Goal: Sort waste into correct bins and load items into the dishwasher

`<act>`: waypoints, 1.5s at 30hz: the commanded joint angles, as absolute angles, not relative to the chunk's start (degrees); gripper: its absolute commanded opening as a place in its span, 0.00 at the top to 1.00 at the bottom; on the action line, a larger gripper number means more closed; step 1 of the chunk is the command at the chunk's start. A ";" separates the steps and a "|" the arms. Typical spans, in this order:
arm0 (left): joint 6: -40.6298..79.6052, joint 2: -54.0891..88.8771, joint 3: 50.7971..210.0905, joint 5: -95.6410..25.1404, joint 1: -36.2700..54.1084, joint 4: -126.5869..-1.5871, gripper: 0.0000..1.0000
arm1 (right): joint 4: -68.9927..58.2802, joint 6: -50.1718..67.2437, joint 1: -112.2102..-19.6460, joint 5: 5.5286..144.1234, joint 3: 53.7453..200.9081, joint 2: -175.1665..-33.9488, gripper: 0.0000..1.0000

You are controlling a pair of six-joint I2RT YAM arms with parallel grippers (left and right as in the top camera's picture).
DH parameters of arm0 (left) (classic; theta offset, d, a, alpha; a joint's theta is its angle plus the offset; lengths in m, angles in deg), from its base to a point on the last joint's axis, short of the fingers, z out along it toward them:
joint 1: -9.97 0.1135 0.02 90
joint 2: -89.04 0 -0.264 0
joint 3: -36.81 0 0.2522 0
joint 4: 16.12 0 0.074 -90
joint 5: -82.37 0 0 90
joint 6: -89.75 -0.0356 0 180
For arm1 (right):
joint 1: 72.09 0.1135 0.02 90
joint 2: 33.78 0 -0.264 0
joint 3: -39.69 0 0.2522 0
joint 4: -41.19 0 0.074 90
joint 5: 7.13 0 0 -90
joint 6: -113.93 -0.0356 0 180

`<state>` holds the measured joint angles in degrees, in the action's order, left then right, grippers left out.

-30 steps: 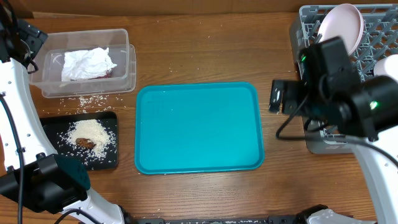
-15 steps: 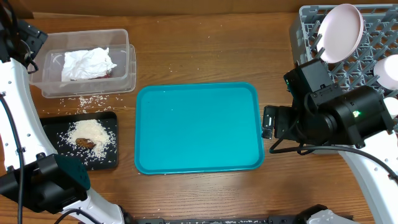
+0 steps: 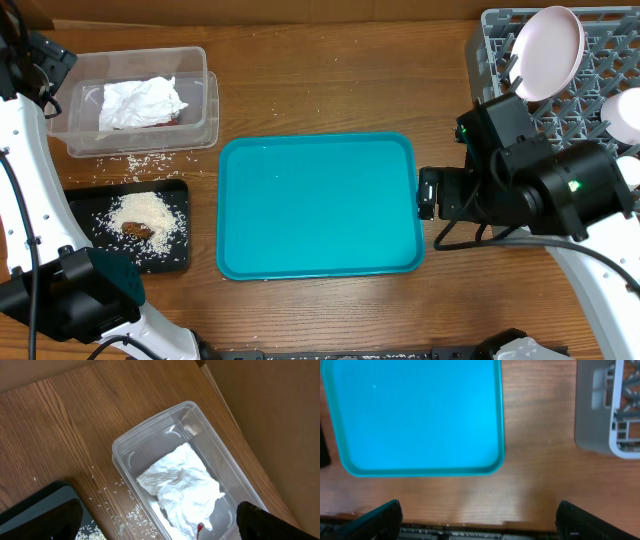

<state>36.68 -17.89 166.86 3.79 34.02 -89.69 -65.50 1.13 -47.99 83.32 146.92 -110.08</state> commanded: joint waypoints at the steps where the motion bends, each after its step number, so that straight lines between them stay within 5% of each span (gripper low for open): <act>1: 35.74 -18.22 167.08 4.55 34.33 -89.65 0.00 | -61.08 1.48 -47.84 83.62 144.19 -104.37 0.00; 23: 35.74 -18.22 167.08 4.55 34.33 -89.65 0.00 | -11.62 4.80 -66.00 81.20 83.62 -47.98 0.00; 34: 35.74 -18.22 167.08 4.55 34.33 -89.65 0.00 | 18.94 4.91 -73.61 79.73 61.61 -38.76 0.00; 45: 35.74 -18.22 167.08 4.53 34.33 -89.65 0.00 | 26.54 7.84 -76.21 79.36 53.88 -33.93 0.00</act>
